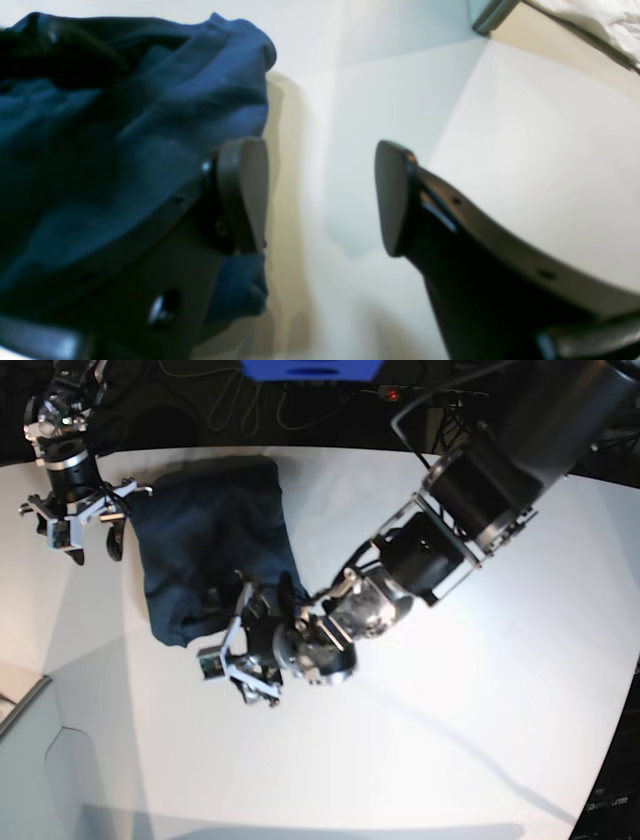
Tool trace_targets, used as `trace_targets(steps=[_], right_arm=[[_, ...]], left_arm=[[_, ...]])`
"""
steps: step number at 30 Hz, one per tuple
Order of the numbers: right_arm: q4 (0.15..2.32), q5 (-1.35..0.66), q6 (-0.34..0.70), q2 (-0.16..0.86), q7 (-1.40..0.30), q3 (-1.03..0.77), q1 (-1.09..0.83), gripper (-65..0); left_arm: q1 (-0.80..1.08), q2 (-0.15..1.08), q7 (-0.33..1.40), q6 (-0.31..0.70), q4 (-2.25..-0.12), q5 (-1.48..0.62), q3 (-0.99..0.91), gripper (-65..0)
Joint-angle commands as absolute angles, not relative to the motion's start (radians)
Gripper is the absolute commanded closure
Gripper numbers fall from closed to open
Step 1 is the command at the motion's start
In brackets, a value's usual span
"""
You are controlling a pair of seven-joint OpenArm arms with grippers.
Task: Layout the t-shirt on the table in an organized manner, then fold the t-shirt properly
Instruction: 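Drag the folded shirt with the left gripper toward the right gripper, then open the left gripper and lift it off the folded shirt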
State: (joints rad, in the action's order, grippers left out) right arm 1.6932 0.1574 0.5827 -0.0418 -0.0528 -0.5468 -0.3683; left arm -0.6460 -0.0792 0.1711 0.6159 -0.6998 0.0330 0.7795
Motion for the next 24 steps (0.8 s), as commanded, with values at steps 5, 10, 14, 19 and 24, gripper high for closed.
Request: trace_targets(steps=[5,10,14,19,24], right_arm=[[1.705,0.143,0.599,-0.036,-0.028,-0.496,-0.357,-30.9],[1.704,0.145,0.599,-0.036,-0.028,-0.4,-0.349,-16.5],[1.624,0.145,0.599,-0.036,-0.03,-0.344,-0.314,-3.5],[1.515,0.145,0.598,-0.035,-0.028,-0.344,-0.285,0.0],[1.5,0.145,0.598,-0.035,-0.027,-0.344,-0.3,0.0]], left_arm=[[-0.641,-0.021,0.153,0.611,-0.828,0.022,0.555,-52.7],[-0.512,0.047,0.154,0.611,-0.995,0.022,0.203,-52.7],[-0.351,0.081,0.154,0.611,-1.106,0.022,-0.059,-52.7],[-0.177,0.105,0.154,0.611,-1.185,0.022,-0.308,-52.7],[-0.076,0.11,0.154,0.613,-1.196,0.021,-0.461,-52.7]])
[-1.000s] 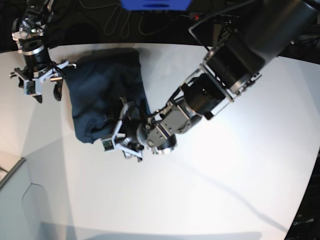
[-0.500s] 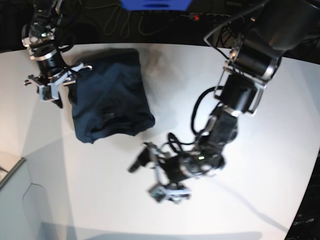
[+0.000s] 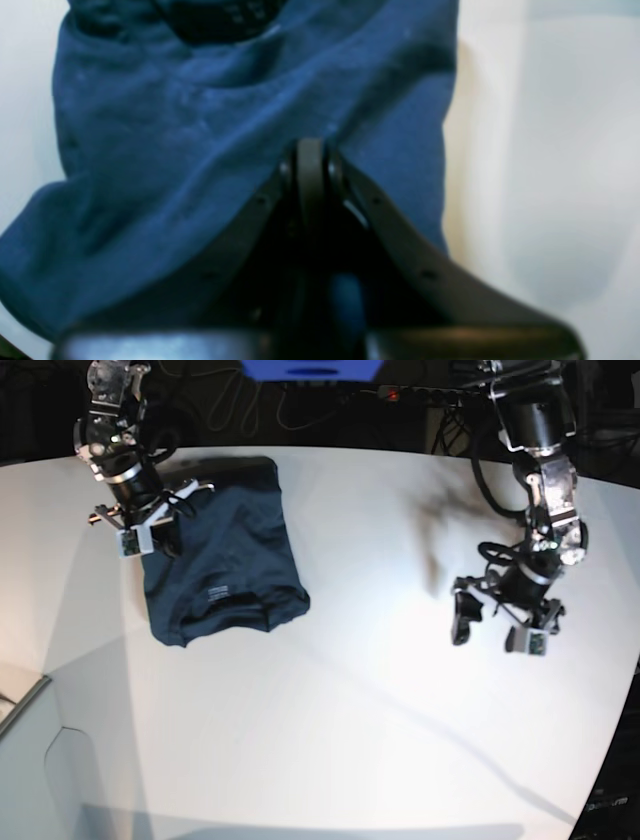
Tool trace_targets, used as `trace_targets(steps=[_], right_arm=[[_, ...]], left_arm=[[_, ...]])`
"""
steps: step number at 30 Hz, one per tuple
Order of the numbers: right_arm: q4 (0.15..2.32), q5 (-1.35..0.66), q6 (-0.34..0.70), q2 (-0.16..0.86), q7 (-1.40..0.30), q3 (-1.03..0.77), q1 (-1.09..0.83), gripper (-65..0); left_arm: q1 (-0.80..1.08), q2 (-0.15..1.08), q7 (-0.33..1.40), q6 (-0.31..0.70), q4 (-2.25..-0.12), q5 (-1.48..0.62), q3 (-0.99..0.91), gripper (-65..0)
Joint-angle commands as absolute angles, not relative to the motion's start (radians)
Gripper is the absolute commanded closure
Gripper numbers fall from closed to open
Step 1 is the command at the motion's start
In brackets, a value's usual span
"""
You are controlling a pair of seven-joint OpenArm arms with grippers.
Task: Layout the t-shirt on the table in an organized manner, then fold the t-shirt properly
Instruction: 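Open the left gripper and lift it off the folded shirt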
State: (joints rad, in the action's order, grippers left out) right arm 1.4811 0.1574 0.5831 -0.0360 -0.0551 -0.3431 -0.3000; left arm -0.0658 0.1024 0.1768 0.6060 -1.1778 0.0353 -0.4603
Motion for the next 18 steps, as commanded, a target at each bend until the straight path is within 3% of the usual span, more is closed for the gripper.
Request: trace_targets(steps=[1,18], right_arm=[[1.5,0.145,0.598,-0.035,-0.027,-0.344,-0.309,0.0],[1.5,0.143,0.596,-0.074,-0.024,-0.343,-0.414,0.0]], left_arm=[[-0.062,0.11,0.154,0.615,-1.196,0.021,-0.478,-52.7],[0.104,0.104,0.154,0.621,-1.302,0.021,-0.564,-52.7]])
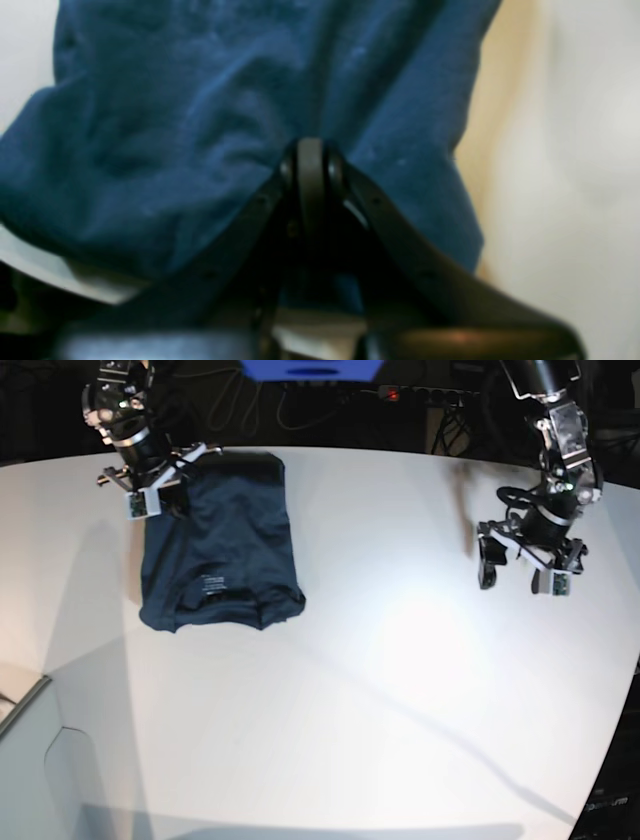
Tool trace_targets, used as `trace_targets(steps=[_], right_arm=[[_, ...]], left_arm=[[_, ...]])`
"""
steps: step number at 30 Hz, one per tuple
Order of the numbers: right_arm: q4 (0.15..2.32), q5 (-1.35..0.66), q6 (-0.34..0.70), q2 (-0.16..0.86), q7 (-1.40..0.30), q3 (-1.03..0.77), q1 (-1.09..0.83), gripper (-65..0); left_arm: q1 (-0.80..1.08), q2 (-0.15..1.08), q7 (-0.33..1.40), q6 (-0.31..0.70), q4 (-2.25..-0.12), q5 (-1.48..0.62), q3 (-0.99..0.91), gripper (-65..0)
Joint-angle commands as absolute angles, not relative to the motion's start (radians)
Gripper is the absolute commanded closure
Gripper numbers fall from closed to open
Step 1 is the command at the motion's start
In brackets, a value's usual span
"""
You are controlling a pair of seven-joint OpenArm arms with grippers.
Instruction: Layout the t-shirt on the table in an organized manner, then fold the t-shirt properly
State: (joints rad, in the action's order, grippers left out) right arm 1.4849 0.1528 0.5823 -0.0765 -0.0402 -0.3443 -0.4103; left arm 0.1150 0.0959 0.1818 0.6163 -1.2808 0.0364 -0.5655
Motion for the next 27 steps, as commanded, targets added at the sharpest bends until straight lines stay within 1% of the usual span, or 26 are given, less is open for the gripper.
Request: trace_targets(steps=[1,9,13,16,18,19,20,24,27], right_arm=[[1.501,0.143,0.596,-0.076,-0.022,-0.343,-0.417,0.0],[1.509,0.143,0.596,-0.077,-0.022,-0.344,-0.417,0.0],[1.601,0.133,0.596,-0.081,-0.021,-0.352,-0.456,0.0],[1.685,0.067,0.596,-0.097,-0.022,-0.357,-0.481,0.0],[1.741,0.047,0.596,-0.099,-0.024,-0.381,-0.512,0.0],[1.762,0.041,0.596,-0.105,-0.027,-0.39,-0.526,0.0],[1.778,0.042,0.596,-0.113,-0.027,-0.407,-0.542,0.0],[1.802,0.041,0.596,-0.139,-0.028,-0.509,-0.601,0.0],[1.787,0.041,0.596,-0.14,-0.03,-0.553,-0.654,0.0]], left_arm=[[0.114,0.104,0.154,0.621,-1.316,0.021,-0.562,-52.7],[0.209,0.084,0.154,0.621,-1.399,0.021,-0.567,-52.7],[0.263,0.073,0.154,0.621,-1.437,0.019,-0.561,-52.7],[0.306,0.036,0.154,0.622,-1.486,0.019,-0.565,-52.5],[0.346,0.018,0.197,0.622,-1.544,0.019,-0.565,-51.8],[0.364,0.005,0.242,0.622,-1.583,0.019,-0.565,-49.1],[0.383,-0.004,0.288,0.622,-1.623,0.019,-0.564,-44.8],[0.435,-0.041,0.435,0.624,-1.748,0.019,-0.567,-20.5],[0.484,-0.062,0.522,0.624,-1.814,0.021,-0.568,-1.1]])
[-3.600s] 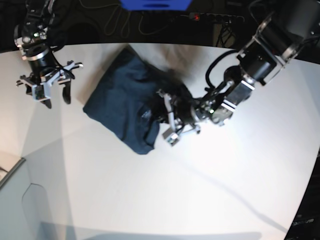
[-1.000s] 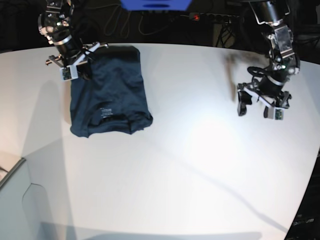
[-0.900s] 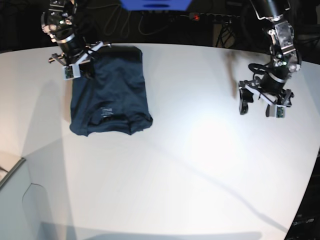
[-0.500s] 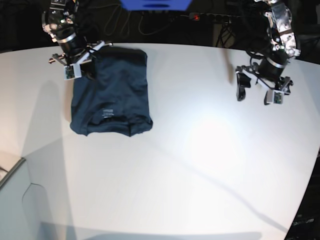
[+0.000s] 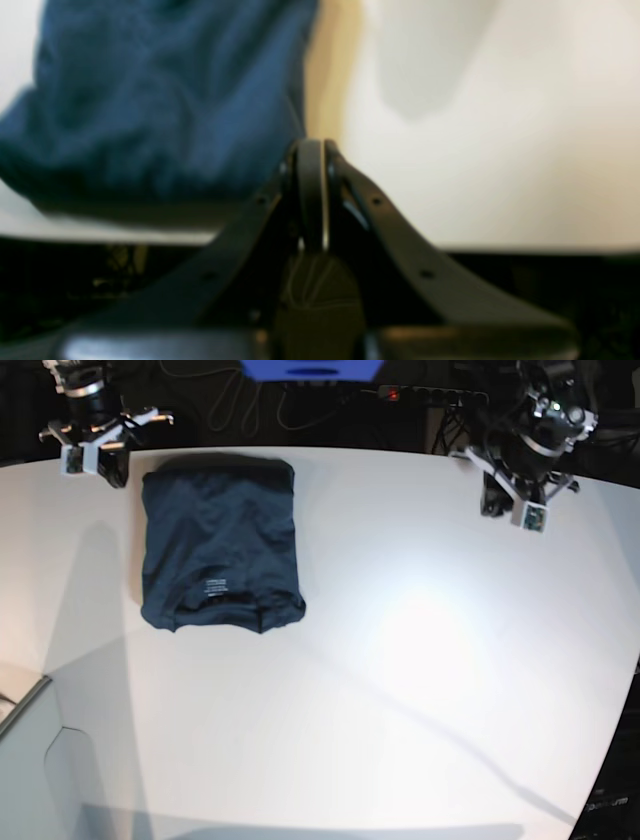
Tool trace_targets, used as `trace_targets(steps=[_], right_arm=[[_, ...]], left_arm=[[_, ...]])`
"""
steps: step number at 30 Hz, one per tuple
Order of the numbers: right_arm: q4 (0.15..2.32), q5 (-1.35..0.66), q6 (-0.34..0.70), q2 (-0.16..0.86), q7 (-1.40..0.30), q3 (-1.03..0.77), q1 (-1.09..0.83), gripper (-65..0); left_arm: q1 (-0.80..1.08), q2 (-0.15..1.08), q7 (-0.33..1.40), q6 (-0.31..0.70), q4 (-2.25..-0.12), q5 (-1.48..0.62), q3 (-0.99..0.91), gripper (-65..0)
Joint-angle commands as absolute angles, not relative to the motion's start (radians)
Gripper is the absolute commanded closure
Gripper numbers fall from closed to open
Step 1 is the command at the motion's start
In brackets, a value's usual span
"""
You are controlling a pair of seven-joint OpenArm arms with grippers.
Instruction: Layout the t-shirt on the table in an organized manner, then fold the t-shirt properly
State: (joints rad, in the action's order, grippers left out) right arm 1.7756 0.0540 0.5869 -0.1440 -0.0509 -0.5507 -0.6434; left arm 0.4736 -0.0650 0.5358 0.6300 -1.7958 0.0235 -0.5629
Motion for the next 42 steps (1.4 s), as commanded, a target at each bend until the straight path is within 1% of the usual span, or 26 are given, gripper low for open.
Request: trace_targets(steps=[1,3,8,11,13,16,18,20,24,27,30,32,34,35,37,39,42], right_arm=[[1.779,0.041,0.596,-0.14,-0.03,-0.558,-0.671,0.0],[1.765,0.041,0.596,-0.14,-0.03,-0.559,-0.708,0.0],[1.707,0.039,0.599,-0.137,-0.03,-0.552,-0.768,0.0],[1.624,0.044,0.599,-0.125,-0.03,-0.516,-0.782,0.0],[1.563,0.041,0.599,-0.096,-0.03,-0.483,-0.796,0.0],[1.448,0.041,0.599,-0.062,-0.03,-0.418,-0.802,0.0],[1.356,0.041,0.599,-0.044,-0.025,-0.384,-0.792,0.0],[1.28,0.041,0.596,-0.036,-0.022,-0.371,-0.762,0.0],[1.141,0.045,0.596,-0.036,-0.022,-0.364,-0.687,0.0],[1.036,0.058,0.596,-0.03,-0.022,-0.363,-0.625,0.0],[0.938,0.128,0.595,-0.025,-0.021,-0.371,-0.576,0.0],[0.883,0.137,0.587,-0.025,-0.007,-0.372,-0.552,0.0],[0.84,0.137,0.526,-0.024,0.054,-0.367,-0.541,0.0],[0.812,0.137,0.478,-0.024,0.101,-0.364,-0.536,0.0],[0.736,0.139,0.378,-0.024,0.193,-0.363,-0.509,0.0],[0.636,0.143,0.303,-0.024,0.26,-0.344,-0.466,0.0],[0.42,0.168,0.168,0.027,0.364,-0.291,-0.366,0.0]], left_arm=[[0.499,-0.067,0.541,0.624,-1.828,0.022,-0.568,0.0],[0.542,-0.081,0.573,0.624,-1.851,0.022,-0.568,-1.0],[0.642,-0.107,0.576,0.624,-1.851,0.025,-0.568,0.0],[0.708,-0.108,0.575,0.624,-1.785,0.022,-0.559,0.0],[0.733,-0.111,0.573,0.624,-1.735,0.022,-0.564,0.0],[0.734,-0.114,0.572,0.624,-1.612,0.022,-0.568,0.0],[0.727,-0.114,0.568,0.624,-1.514,0.022,-0.568,0.0],[0.705,-0.113,0.524,0.624,-1.422,0.024,-0.568,0.0],[0.638,-0.101,0.346,0.611,-1.179,0.031,-0.567,0.0],[0.547,-0.038,0.278,0.611,-0.937,0.033,-0.552,0.0],[0.441,0.041,0.243,0.61,-0.653,0.033,-0.519,0.0],[0.377,0.088,0.165,0.61,-0.489,0.03,-0.487,0.0],[0.328,0.117,0.059,0.601,-0.357,0.03,-0.456,0.0],[0.303,0.13,0.01,0.573,-0.3,0.03,-0.433,0.0],[0.262,0.15,-0.054,0.479,-0.226,0.03,-0.375,0.0],[0.232,0.156,-0.079,0.404,-0.188,0.03,-0.323,0.0],[0.196,0.151,-0.084,0.298,-0.163,0.03,-0.266,0.0]])
